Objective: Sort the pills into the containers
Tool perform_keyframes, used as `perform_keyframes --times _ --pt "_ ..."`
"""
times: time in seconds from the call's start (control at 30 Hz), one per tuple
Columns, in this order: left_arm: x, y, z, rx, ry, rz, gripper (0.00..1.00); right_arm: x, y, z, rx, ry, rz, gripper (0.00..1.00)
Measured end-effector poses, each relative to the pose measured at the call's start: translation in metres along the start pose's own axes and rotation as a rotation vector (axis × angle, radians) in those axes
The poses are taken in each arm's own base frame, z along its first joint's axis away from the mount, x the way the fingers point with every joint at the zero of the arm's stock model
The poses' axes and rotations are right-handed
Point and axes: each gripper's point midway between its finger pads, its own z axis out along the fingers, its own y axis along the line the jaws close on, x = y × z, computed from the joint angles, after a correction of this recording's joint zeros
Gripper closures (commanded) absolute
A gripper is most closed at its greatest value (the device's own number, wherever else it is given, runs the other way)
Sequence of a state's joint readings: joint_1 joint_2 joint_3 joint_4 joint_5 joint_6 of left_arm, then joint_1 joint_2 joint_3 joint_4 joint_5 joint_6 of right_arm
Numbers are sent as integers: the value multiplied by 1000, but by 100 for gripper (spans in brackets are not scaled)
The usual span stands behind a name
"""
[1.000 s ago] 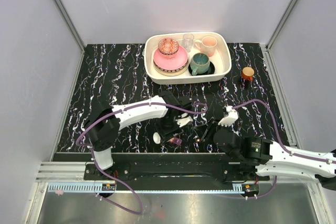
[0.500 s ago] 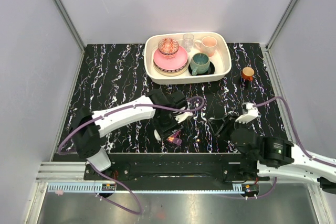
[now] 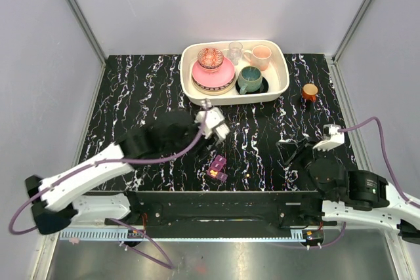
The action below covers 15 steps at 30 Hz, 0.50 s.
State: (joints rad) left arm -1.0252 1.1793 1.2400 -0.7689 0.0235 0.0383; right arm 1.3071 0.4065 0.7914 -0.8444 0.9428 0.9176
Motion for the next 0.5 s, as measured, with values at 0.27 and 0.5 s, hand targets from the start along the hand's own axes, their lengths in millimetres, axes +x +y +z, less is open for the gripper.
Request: perform_keyframes --times 0.27,0.5 --pt "-76 36 -66 -235 -832 8 100 -18 5 -7 -27 -21 -31 100" --pt "-130 47 -135 -319 -1183 -15 100 -22 7 -13 -69 -14 -30 100"
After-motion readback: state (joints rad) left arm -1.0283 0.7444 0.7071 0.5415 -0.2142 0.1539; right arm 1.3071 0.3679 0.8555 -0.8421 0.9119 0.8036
